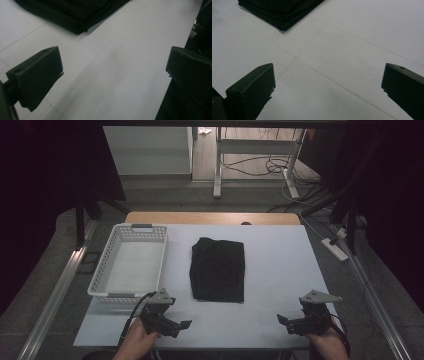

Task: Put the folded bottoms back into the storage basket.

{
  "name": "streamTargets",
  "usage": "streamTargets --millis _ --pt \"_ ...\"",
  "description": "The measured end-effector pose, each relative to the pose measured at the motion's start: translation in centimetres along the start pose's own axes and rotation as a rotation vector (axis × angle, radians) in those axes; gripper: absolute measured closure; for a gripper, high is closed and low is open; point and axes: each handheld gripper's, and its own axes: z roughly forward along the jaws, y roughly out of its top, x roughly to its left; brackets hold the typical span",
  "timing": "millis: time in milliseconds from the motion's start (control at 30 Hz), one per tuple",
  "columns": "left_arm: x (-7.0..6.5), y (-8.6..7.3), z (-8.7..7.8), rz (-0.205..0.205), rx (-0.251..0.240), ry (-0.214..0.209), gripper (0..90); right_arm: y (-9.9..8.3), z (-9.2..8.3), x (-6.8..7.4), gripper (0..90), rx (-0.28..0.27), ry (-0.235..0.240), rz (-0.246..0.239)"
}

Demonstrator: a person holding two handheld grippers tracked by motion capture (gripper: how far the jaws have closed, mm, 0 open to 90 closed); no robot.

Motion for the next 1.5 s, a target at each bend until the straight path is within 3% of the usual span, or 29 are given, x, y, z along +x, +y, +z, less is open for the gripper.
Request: streamTargets --millis 433,900,1500 --pt "-0.2 1.7 2.1 0.050 0.004 -0.009 0.2 0.0 0.0 0.0 0.0 -0.003 0.002 0.000" --pt "0.1 3.2 4.1 0.067 0.014 0.009 0.2 0.0 -0.1 0.0 0.0 -0.005 0.004 -0.001" --pt "2.0 5.3 6.1 0.031 0.019 0.066 0.5 0.0 -0.1 0.0 0.0 -0.007 0.008 -0.001"
